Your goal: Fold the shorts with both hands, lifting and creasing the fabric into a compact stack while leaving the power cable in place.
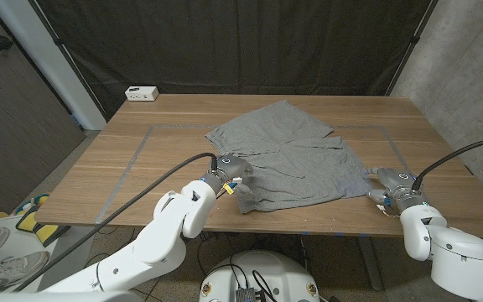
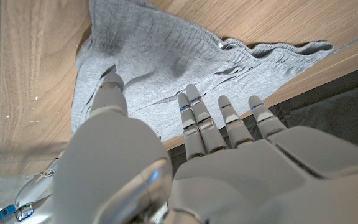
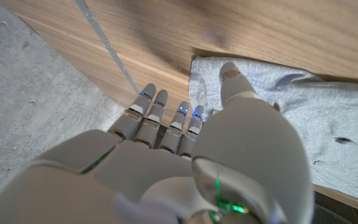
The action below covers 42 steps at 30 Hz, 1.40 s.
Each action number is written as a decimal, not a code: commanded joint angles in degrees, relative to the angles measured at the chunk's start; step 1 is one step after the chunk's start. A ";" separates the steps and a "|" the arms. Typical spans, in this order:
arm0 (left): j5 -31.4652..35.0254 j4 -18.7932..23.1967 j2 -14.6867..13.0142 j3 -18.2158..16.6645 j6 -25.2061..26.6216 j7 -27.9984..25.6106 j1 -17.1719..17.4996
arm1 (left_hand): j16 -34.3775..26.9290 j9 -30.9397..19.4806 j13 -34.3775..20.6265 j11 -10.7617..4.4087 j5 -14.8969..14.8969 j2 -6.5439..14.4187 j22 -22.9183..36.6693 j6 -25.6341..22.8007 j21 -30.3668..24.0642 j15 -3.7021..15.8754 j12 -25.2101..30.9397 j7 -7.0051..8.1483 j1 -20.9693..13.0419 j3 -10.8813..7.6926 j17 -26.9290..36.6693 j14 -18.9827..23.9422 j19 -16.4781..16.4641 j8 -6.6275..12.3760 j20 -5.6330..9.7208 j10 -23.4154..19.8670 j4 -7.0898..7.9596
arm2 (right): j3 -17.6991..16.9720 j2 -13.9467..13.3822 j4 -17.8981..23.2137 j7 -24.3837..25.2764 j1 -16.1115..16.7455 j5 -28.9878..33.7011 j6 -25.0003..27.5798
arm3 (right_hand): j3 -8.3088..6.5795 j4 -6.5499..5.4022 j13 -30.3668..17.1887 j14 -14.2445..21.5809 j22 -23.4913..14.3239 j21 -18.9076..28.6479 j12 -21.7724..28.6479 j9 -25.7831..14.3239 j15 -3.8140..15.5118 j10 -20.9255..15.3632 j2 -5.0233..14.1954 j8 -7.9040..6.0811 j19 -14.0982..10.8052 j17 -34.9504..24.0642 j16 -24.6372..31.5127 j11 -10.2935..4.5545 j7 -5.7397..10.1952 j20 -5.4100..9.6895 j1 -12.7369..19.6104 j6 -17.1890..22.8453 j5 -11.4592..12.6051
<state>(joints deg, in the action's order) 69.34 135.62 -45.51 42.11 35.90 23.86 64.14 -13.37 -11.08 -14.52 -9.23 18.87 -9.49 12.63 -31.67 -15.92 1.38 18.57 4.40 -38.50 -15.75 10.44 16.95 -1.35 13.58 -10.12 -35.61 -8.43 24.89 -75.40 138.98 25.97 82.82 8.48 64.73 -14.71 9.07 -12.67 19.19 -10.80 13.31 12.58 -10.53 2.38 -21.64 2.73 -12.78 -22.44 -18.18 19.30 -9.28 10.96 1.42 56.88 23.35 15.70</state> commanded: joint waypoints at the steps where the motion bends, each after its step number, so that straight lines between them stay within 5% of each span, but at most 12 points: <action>1: 5.30 -1.01 2.40 -1.35 -2.61 4.65 1.56 | 0.20 -0.27 -0.64 0.91 0.56 0.01 0.33 0.52 -0.07 0.77 -1.51 0.31 -0.32 1.35 0.38 -0.78 0.63 -0.49 -1.41 3.39 0.43 | 3.91 0.03 -0.15 0.31 -2.17 -0.56 1.68 | 0.55 -0.09 -0.32 -0.58 -0.23 -0.31 -0.17 -0.28 10.01 0.46 -0.06 0.04 0.43 -0.30 0.12 0.15 0.17 0.02 0.74 0.47 0.32; 8: 6.35 -1.68 3.85 -1.60 -4.47 9.62 1.21 | 0.81 -0.37 -1.31 2.79 0.80 -0.36 0.67 2.26 0.13 -0.52 -2.70 0.26 0.78 3.28 0.67 -2.33 1.68 -1.33 -2.00 6.43 1.06 | 5.48 0.29 -0.64 1.32 -2.76 -0.32 1.22 | 1.03 -0.14 -0.46 -1.04 -0.24 -0.41 -0.24 -0.30 10.16 0.80 0.03 0.33 0.84 -0.72 0.26 -0.30 0.53 0.12 1.67 0.53 0.42; 16: 7.55 -2.03 4.97 -1.29 -6.93 14.29 0.58 | 0.83 -0.44 -1.61 2.30 0.97 -0.38 0.86 1.30 0.16 -0.42 -2.59 0.19 1.04 4.20 0.77 -2.60 2.07 -0.91 -2.03 5.96 1.19 | 5.51 0.05 -1.05 2.58 -2.62 -0.73 0.19 | 1.33 -0.09 -0.56 -1.16 -0.24 -0.37 -0.23 -0.31 10.30 0.91 0.27 0.52 0.91 -1.11 0.49 -0.41 0.97 0.24 2.85 0.71 0.56; 20: 9.65 -2.66 5.56 -0.61 -7.88 14.51 0.62 | 0.65 -0.53 -1.88 1.55 1.14 0.09 1.04 -0.57 -0.09 0.16 -2.12 0.49 0.42 4.52 0.78 -2.11 1.79 -0.13 -1.96 4.66 1.04 | 8.58 0.90 -2.30 1.24 -5.36 1.43 -0.29 | 1.37 -0.01 -0.63 -1.20 -0.25 -0.38 -0.20 -0.32 10.41 0.95 0.59 0.72 1.05 -1.33 0.62 -0.81 1.53 0.41 3.75 0.58 0.67; 25: 12.07 -3.64 6.40 -0.65 -8.24 14.07 1.08 | 0.26 -0.58 -2.64 -0.50 1.56 2.93 1.49 -3.91 -0.99 2.22 -0.39 1.08 -3.04 3.56 0.69 0.51 0.59 1.03 -1.03 1.12 0.54 | 8.87 1.43 -3.57 2.08 -5.57 2.27 -2.30 | 1.49 -0.14 -0.74 -0.35 -0.26 -0.31 0.01 -0.35 10.28 0.62 1.35 0.84 1.07 -1.83 1.30 -0.90 1.65 0.51 4.91 0.82 0.79; 34: 15.07 -6.85 8.00 -1.06 -8.08 10.75 1.96 | -0.42 -0.41 -3.17 -1.22 1.30 5.82 2.03 -5.87 -2.64 4.24 1.27 0.26 -5.25 2.52 0.70 4.08 -2.11 1.30 -0.41 -2.37 0.69 | 12.70 3.45 -6.26 -0.86 -9.48 6.35 -3.53 | 2.54 -1.00 -1.04 2.27 -0.30 0.05 1.10 -0.40 10.39 -2.04 3.23 0.56 0.70 -3.64 3.68 -2.13 1.59 0.58 6.09 3.31 0.60; 41: 16.58 -8.47 8.65 -1.26 -7.46 6.98 2.77 | -1.97 0.03 -3.69 -2.00 -1.64 12.37 3.33 -14.52 -5.50 6.61 2.93 0.27 -9.56 -0.46 0.66 9.27 -5.15 3.27 0.29 -10.47 0.41 | 13.34 4.71 -7.65 -1.33 -10.22 8.47 -4.15 | 4.91 -1.23 -2.00 6.81 -0.41 0.71 3.33 -0.42 10.63 -8.34 4.73 -1.35 0.19 -7.85 8.37 -2.38 1.16 0.89 8.47 13.38 -0.21; 42: 16.83 -8.61 8.64 -1.26 -7.50 6.78 2.77 | -2.29 0.10 -3.75 -1.91 -2.38 13.57 3.53 -16.12 -6.00 7.10 3.32 0.11 -10.51 -1.16 0.69 10.30 -5.62 3.63 0.61 -12.27 0.20 | 12.28 4.55 -7.92 -0.34 -9.29 7.69 -5.76 | 5.31 -1.30 -2.48 8.95 -0.43 0.92 4.66 -0.43 10.71 -11.68 5.07 -2.40 -0.07 -9.10 9.89 -2.31 0.91 1.02 8.91 17.75 -0.38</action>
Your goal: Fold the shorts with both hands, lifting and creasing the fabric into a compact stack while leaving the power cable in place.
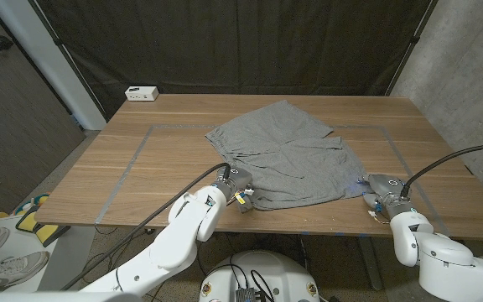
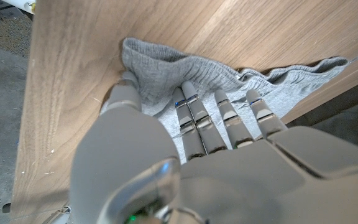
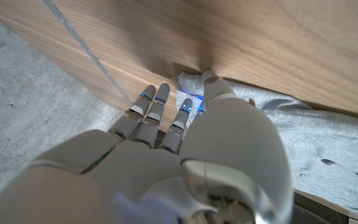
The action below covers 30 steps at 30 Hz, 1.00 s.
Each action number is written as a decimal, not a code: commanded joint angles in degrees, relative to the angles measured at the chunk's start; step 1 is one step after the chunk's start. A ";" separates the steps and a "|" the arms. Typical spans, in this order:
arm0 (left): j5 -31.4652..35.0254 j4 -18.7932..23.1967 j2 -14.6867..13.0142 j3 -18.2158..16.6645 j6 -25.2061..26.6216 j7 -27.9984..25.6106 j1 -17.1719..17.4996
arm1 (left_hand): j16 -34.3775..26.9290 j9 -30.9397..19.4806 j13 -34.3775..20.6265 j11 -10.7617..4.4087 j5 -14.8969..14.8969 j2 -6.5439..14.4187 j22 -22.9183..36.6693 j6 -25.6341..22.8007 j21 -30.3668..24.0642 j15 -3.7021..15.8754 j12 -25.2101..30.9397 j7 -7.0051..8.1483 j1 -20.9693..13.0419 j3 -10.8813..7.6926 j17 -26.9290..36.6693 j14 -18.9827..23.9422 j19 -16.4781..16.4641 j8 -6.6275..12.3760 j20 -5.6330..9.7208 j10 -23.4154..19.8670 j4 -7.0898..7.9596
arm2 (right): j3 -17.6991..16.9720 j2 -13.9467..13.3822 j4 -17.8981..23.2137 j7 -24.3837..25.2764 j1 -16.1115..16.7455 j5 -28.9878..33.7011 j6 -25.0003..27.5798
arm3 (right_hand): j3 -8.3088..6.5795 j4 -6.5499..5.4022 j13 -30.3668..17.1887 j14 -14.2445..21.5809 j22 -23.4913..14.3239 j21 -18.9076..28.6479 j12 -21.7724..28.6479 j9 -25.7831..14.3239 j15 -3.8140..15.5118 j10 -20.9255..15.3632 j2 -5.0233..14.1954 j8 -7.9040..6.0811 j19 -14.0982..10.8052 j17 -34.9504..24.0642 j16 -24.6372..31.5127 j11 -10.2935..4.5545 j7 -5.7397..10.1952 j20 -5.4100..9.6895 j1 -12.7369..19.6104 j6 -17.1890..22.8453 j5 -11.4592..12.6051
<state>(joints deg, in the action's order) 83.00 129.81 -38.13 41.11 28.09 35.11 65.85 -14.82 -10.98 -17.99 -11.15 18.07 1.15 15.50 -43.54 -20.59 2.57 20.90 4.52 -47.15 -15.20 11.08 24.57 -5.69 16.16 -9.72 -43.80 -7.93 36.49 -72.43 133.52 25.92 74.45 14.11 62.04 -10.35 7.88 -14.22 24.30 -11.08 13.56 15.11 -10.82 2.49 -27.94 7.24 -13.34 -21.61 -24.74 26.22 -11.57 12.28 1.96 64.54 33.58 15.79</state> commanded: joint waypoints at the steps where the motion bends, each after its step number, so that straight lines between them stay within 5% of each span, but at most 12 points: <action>1: 3.16 -2.92 1.36 -0.34 0.34 -4.44 1.05 | -1.02 0.06 -0.36 0.11 -2.53 3.35 0.88 -5.85 -1.88 6.24 1.16 -0.24 -2.67 -2.12 -0.11 3.73 -1.82 1.36 0.58 -5.45 -0.64 | 0.49 1.83 -2.93 1.21 -0.32 2.64 -4.00 | 1.15 -0.06 -1.08 4.18 -0.17 0.70 2.42 -0.12 10.62 -6.10 0.50 -2.11 -0.85 -2.99 3.37 0.00 -0.56 0.56 1.45 8.81 -0.55; 6: 3.69 -3.85 1.40 -0.58 0.81 -8.84 1.75 | -1.62 -0.04 -1.16 0.55 -6.36 5.96 1.43 -13.80 -3.99 7.91 2.50 1.34 -6.23 -4.33 -0.03 7.14 -3.68 3.68 1.28 -12.19 -1.38 | -0.44 2.52 -3.03 1.83 0.32 3.30 -4.49 | 1.71 -0.75 -2.49 6.90 -0.28 1.28 5.38 -0.24 10.65 -12.28 1.57 -5.60 -1.40 -4.50 3.86 0.28 -4.13 1.05 1.83 22.58 -1.04; 7: 3.71 -3.92 1.31 -0.62 0.73 -9.25 1.76 | -2.08 -0.12 -1.57 0.44 -7.00 6.77 1.55 -15.65 -4.61 8.28 2.96 0.73 -7.45 -5.16 0.05 8.86 -4.24 4.37 1.57 -14.01 -1.52 | -1.45 2.52 -3.10 2.65 1.16 2.62 -5.41 | 1.74 -0.85 -2.69 7.47 -0.29 1.38 5.63 -0.30 10.57 -12.73 1.76 -6.16 -1.50 -4.65 3.87 0.22 -4.99 1.09 1.92 24.56 -1.12; 17: 2.16 -3.61 0.20 -1.50 -0.32 -10.20 1.50 | -1.93 -0.23 -2.53 -0.17 -7.72 6.67 1.76 -18.05 -5.43 9.06 3.15 1.07 -8.47 -5.52 0.25 9.92 -4.59 5.31 2.15 -14.09 -1.51 | -2.16 3.84 -2.14 3.11 2.10 4.32 -3.53 | 1.55 -1.07 -3.08 8.01 -0.33 1.46 6.07 -0.36 10.60 -13.67 2.24 -6.55 -1.37 -4.51 3.10 0.19 -6.01 1.97 2.20 26.79 -1.07; 30: -1.26 -0.48 -3.84 -4.19 -2.92 -9.57 1.56 | -0.43 -0.13 -4.53 -0.24 -8.07 5.84 2.12 -20.08 -6.05 8.86 2.12 2.62 -8.57 -3.97 1.24 6.76 -3.07 5.27 3.46 -7.42 -0.88 | -4.33 3.56 1.46 3.03 3.87 4.08 -0.36 | 1.57 -0.94 -3.31 7.89 -0.36 1.47 5.94 -0.41 10.57 -13.37 2.00 -6.50 -1.13 -4.39 2.39 0.28 -5.95 2.09 2.63 27.55 -0.95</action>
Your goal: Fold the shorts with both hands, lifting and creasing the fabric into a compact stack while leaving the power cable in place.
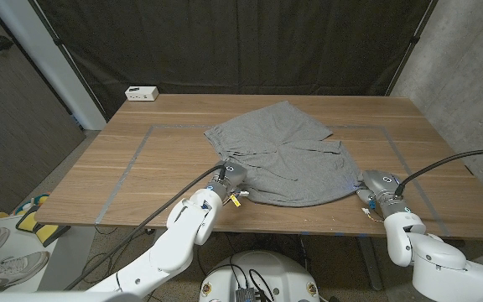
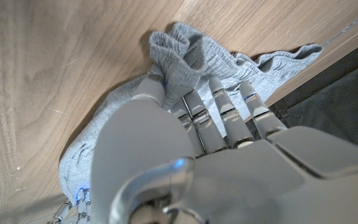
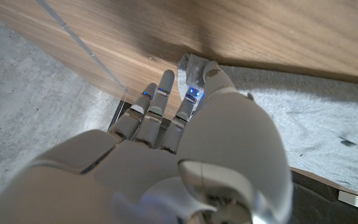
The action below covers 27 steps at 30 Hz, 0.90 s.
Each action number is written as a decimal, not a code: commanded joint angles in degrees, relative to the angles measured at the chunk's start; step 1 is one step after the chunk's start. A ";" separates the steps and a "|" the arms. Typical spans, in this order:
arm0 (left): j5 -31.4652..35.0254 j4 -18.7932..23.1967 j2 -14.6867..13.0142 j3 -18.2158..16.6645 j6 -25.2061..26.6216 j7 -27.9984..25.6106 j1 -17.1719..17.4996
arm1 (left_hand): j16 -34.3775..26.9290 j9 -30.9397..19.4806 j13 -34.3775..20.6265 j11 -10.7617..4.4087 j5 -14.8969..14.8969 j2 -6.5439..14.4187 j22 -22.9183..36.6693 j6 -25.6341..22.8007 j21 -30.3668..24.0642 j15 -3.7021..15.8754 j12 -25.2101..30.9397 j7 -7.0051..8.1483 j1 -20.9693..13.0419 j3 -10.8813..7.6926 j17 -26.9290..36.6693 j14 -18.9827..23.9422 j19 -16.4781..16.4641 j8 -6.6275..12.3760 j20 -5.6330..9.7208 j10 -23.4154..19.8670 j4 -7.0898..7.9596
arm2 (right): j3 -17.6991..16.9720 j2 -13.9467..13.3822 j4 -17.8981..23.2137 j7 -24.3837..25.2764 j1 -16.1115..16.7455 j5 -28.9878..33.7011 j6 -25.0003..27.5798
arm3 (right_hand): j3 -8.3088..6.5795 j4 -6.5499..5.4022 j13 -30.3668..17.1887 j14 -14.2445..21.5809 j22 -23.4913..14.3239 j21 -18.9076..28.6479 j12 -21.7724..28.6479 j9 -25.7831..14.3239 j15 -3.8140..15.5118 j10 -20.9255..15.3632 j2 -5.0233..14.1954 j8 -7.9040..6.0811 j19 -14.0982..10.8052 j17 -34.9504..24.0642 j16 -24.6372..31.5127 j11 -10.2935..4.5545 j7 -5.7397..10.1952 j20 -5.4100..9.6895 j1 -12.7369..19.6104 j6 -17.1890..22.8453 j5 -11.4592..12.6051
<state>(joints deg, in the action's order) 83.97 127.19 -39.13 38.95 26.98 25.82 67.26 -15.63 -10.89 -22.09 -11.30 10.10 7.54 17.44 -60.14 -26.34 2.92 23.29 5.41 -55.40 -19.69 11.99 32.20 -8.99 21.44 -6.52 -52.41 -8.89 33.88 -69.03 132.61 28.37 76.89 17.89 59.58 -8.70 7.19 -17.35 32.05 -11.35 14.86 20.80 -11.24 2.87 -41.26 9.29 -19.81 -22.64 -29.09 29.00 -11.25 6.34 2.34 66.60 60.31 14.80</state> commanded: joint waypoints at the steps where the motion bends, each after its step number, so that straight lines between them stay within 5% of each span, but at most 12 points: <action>1: -2.23 2.22 -3.03 -2.21 -1.83 -0.36 0.20 | 0.43 -0.22 -0.48 -0.12 -0.09 -0.56 0.20 -3.54 -0.36 8.53 -0.33 1.73 -0.33 0.56 0.38 -0.98 0.23 -0.03 0.28 1.43 0.09 | -2.70 0.11 2.78 0.21 1.85 -0.81 1.97 | -0.07 -0.26 -0.21 0.09 -0.10 0.18 0.22 0.01 10.17 0.03 -0.07 -0.01 -0.10 -0.01 -0.48 -0.03 0.00 1.71 0.58 0.87 0.05; 5: -1.66 2.30 -3.43 -2.80 -1.44 -0.15 0.38 | 0.77 -0.21 -0.65 -0.13 -0.04 -0.68 0.25 -3.68 -0.54 8.51 -0.56 1.65 -0.37 0.70 0.42 -1.62 0.19 -0.12 0.41 2.41 0.10 | -2.75 0.05 3.94 -0.46 1.83 -1.01 3.62 | 0.00 -0.25 -0.27 -0.11 -0.10 0.17 0.09 -0.01 10.15 0.31 -0.19 0.04 0.01 0.04 -0.75 0.00 0.00 1.75 0.63 1.02 0.07; 14: -1.04 2.06 -3.64 -3.67 -1.06 0.43 0.39 | 1.30 -0.20 -0.97 -0.44 0.07 -0.74 0.34 -3.90 -0.90 8.46 -0.77 1.39 -0.44 0.90 0.49 -2.40 0.21 -0.32 0.59 3.67 0.18 | 3.03 -3.09 9.49 -11.27 -5.28 -2.78 13.16 | 0.18 -0.29 -0.45 -1.04 -0.13 0.06 -0.25 -0.02 10.09 1.02 -0.41 0.14 0.53 0.41 -1.94 -0.05 -0.10 2.07 0.75 1.80 0.23; 27: -0.60 1.92 -3.96 -4.90 -0.58 0.47 0.14 | 1.73 -0.19 -1.23 -0.56 0.16 -0.80 0.43 -3.91 -1.20 8.37 -0.79 1.39 -0.47 1.02 0.50 -2.86 0.35 -0.57 0.54 4.28 0.26 | 6.07 -4.70 13.67 -8.89 -7.47 -3.57 17.53 | 0.46 -0.53 -0.64 -1.30 -0.14 0.06 -0.42 0.00 10.10 1.20 -0.48 0.53 0.76 0.63 -2.72 -0.13 0.19 2.07 0.68 2.01 0.49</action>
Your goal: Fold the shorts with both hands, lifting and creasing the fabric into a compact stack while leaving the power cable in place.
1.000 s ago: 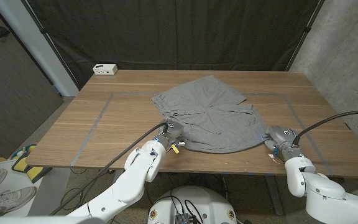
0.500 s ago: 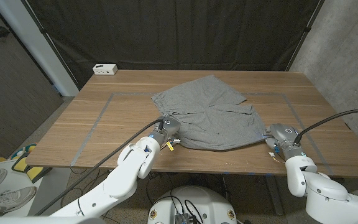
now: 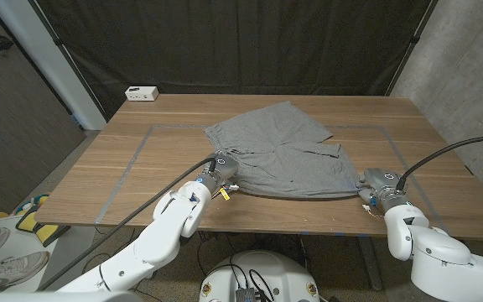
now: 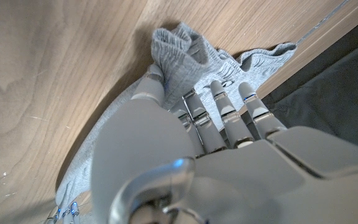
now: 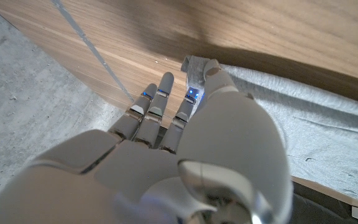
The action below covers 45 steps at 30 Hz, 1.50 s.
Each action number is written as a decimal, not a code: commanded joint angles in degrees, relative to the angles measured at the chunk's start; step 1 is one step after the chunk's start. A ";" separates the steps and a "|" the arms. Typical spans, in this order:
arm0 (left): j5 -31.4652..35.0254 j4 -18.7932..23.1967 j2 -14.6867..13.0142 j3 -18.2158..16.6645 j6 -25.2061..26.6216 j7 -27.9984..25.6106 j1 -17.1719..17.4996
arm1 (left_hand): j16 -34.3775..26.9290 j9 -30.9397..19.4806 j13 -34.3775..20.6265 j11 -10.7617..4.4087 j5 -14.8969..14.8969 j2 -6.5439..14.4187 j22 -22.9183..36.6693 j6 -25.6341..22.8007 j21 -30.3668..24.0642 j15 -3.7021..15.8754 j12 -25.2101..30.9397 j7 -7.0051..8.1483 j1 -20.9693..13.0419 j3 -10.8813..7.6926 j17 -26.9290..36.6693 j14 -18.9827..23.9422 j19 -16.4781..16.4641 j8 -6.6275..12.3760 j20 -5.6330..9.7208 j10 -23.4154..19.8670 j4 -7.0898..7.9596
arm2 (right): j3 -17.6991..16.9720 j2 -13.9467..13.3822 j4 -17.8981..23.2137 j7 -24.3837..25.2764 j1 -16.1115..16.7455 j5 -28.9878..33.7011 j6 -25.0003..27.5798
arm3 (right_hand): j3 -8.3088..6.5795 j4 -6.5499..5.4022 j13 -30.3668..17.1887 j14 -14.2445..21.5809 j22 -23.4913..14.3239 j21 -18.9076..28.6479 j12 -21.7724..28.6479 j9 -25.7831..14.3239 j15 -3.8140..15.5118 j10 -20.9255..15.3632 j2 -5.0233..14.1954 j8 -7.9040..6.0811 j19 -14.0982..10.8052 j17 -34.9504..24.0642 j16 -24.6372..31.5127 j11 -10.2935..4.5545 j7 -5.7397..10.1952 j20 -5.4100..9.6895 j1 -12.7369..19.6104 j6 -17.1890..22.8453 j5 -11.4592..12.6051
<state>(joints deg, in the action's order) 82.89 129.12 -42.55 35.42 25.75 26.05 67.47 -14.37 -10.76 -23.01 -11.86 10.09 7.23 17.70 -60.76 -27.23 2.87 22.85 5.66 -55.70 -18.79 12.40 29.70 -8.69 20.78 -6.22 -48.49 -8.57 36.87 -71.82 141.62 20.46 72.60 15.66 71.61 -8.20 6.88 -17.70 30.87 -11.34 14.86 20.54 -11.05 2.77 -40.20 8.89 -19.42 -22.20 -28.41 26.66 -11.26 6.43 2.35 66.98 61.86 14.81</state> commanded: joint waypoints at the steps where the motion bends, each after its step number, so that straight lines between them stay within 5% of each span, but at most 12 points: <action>1: 0.70 0.07 -0.62 -1.58 0.92 0.24 0.10 | 0.54 -0.31 -0.33 0.00 0.18 -0.50 0.17 -3.24 -0.33 8.36 -0.38 1.21 -0.15 0.14 0.08 -0.46 0.07 0.06 0.25 0.46 -0.04 | 3.07 -2.08 5.12 -0.82 -3.26 -1.60 6.00 | 0.00 -0.23 -0.30 -0.07 -0.15 0.06 -0.17 -0.19 10.21 0.17 -0.10 0.16 0.35 -0.10 -0.36 -0.11 0.07 2.07 0.29 0.47 0.49; 8: 0.03 1.98 -1.61 -4.01 2.40 1.02 1.96 | 1.07 -0.33 -0.45 -0.09 0.30 -0.44 0.22 -3.36 -0.57 8.32 -0.64 1.03 -0.22 0.06 0.01 -1.15 0.05 -0.04 0.39 1.32 0.00 | 1.41 -2.90 7.78 1.94 -2.28 -3.84 6.83 | 0.08 -0.29 -0.37 -0.05 -0.15 0.10 -0.26 -0.18 10.26 0.28 -0.06 0.34 0.34 -0.06 -0.61 -0.13 0.19 2.11 0.36 0.56 0.64; 10: -0.04 2.74 -2.03 -4.76 2.72 1.23 2.52 | 1.23 -0.33 -0.48 -0.09 0.34 -0.57 0.24 -3.60 -0.67 8.43 -0.73 0.90 -0.37 0.04 -0.05 -1.29 0.06 0.00 0.48 1.58 -0.11 | 4.71 -3.11 8.10 1.84 -4.80 -2.23 7.90 | 0.10 -0.29 -0.39 -0.04 -0.15 0.11 -0.28 -0.18 10.26 0.29 -0.06 0.39 0.35 -0.05 -0.65 -0.13 0.17 2.11 0.38 0.53 0.67; 12: -1.75 3.90 -2.50 -6.17 2.99 0.90 3.48 | 1.38 -0.33 -0.52 -0.11 0.37 -0.68 0.25 -4.02 -0.78 8.49 -0.72 0.83 -0.50 0.01 -0.12 -1.39 0.01 0.11 0.70 1.62 -0.21 | 3.50 -3.29 8.45 1.85 -4.56 -3.67 7.56 | 0.16 -0.35 -0.41 -0.02 -0.15 0.12 -0.30 -0.18 10.20 0.31 -0.07 0.46 0.35 -0.05 -0.71 -0.14 0.20 2.10 0.33 0.52 0.70; 14: -1.96 4.92 -2.92 -7.16 3.49 0.75 4.26 | 1.53 -0.34 -0.53 -0.11 0.39 -0.82 0.26 -4.07 -0.83 8.49 -0.81 0.62 -0.59 -0.01 -0.19 -1.51 0.06 0.09 0.71 1.87 -0.30 | 6.52 -3.43 8.62 2.17 -6.64 -1.84 8.23 | 0.19 -0.35 -0.43 -0.03 -0.15 0.12 -0.31 -0.18 10.21 0.32 -0.09 0.48 0.37 -0.04 -0.75 -0.14 0.19 2.11 0.34 0.56 0.72; 15: -1.68 5.44 -3.18 -7.64 3.81 0.61 4.73 | 1.64 -0.34 -0.55 -0.12 0.40 -0.84 0.27 -4.16 -0.85 8.43 -0.87 0.41 -0.61 -0.04 -0.22 -1.64 0.13 0.10 0.68 2.03 -0.30 | 4.65 -3.51 8.88 2.18 -5.79 -3.35 7.74 | 0.21 -0.36 -0.43 -0.03 -0.15 0.12 -0.32 -0.18 10.21 0.32 -0.11 0.48 0.37 -0.05 -0.76 -0.15 0.15 2.10 0.33 0.60 0.72; 17: -1.47 6.36 -3.42 -8.77 4.64 0.04 5.80 | 1.78 -0.34 -0.57 -0.13 0.43 -0.84 0.29 -4.09 -0.94 8.43 -0.96 0.17 -0.68 -0.11 -0.27 -1.76 0.15 0.02 0.73 2.27 -0.32 | 6.66 -3.34 8.91 2.80 -7.19 -1.98 8.29 | 0.24 -0.37 -0.46 -0.07 -0.15 0.12 -0.33 -0.18 10.21 0.32 -0.13 0.56 0.39 -0.02 -0.86 -0.15 0.24 2.12 0.34 0.53 0.76; 19: -0.52 7.14 -3.66 -9.70 5.42 -0.30 6.78 | 1.85 -0.35 -0.58 -0.11 0.44 -0.80 0.30 -3.98 -1.01 8.46 -1.02 -0.07 -0.72 -0.18 -0.29 -1.79 0.14 -0.06 0.71 2.41 -0.31 | 3.85 -3.60 9.13 3.68 -5.52 -3.84 6.83 | 0.27 -0.38 -0.49 -0.02 -0.15 0.14 -0.35 -0.19 10.29 0.32 -0.10 0.61 0.38 -0.04 -0.90 -0.15 0.21 2.12 0.39 0.62 0.82; 21: 0.16 7.72 -3.62 -10.66 6.21 -1.09 7.85 | 1.91 -0.36 -0.59 -0.11 0.46 -0.77 0.30 -3.96 -1.08 8.53 -1.05 -0.04 -0.80 -0.24 -0.31 -1.85 0.07 -0.08 0.77 2.47 -0.33 | 8.28 -3.60 9.37 2.33 -9.11 -1.24 8.37 | 0.32 -0.38 -0.51 -0.02 -0.15 0.14 -0.36 -0.19 10.29 0.32 -0.14 0.65 0.40 -0.06 -0.92 -0.16 0.20 2.16 0.40 0.62 0.84; 24: 2.02 8.33 -3.46 -11.66 7.11 -1.67 9.14 | 1.97 -0.38 -0.61 -0.11 0.47 -0.64 0.32 -3.89 -1.20 8.55 -1.09 -0.20 -0.86 -0.35 -0.32 -1.87 -0.01 -0.14 0.78 2.55 -0.30 | 8.56 -3.80 9.71 2.53 -9.60 -1.10 7.76 | 0.38 -0.42 -0.54 0.02 -0.15 0.16 -0.37 -0.19 10.27 0.29 -0.13 0.70 0.40 -0.08 -0.97 -0.17 0.09 2.14 0.41 0.70 0.89; 37: 14.30 6.58 1.24 -13.41 9.32 -4.96 12.11 | 2.16 -0.51 -0.73 -0.09 0.43 -0.40 0.40 -4.08 -2.08 8.67 -1.19 -0.78 -1.37 -0.96 -0.46 -1.58 -0.82 -0.15 1.14 2.48 -0.38 | 13.54 -3.97 10.52 1.74 -13.92 4.92 7.17 | 0.64 -0.45 -0.72 0.42 -0.15 0.26 -0.22 -0.24 10.38 -0.32 -0.02 0.97 0.34 -0.52 -0.75 -0.19 0.11 2.02 0.63 0.89 1.07; 45: 16.86 5.11 4.03 -15.16 9.67 -8.99 12.75 | 2.19 -0.53 -0.78 -0.11 0.39 -0.52 0.45 -4.10 -2.67 8.65 -1.20 -0.97 -1.56 -1.18 -0.54 -1.28 -1.60 -0.20 1.16 2.30 -0.46 | 12.75 -3.01 9.06 4.30 -12.27 8.88 4.85 | 0.78 -0.43 -0.83 0.59 -0.15 0.34 -0.20 -0.28 10.39 -0.50 0.02 1.15 0.26 -0.82 -0.60 -0.17 -0.13 1.90 0.81 0.93 1.11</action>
<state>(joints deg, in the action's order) 95.43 135.60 -41.62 22.56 34.73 21.25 78.64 -12.20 -10.78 -23.54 -11.97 10.20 6.64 17.96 -62.34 -29.47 2.76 21.75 5.73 -56.47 -19.60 11.71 28.18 -9.64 20.37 -5.12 -45.94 -9.01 48.58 -75.60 151.71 22.87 60.35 19.35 78.59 -7.68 6.62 -18.23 31.04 -11.33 14.85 20.33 -11.07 2.93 -40.22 8.89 -18.53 -21.90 -29.09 25.78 -11.26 6.54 2.66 66.98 62.14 15.71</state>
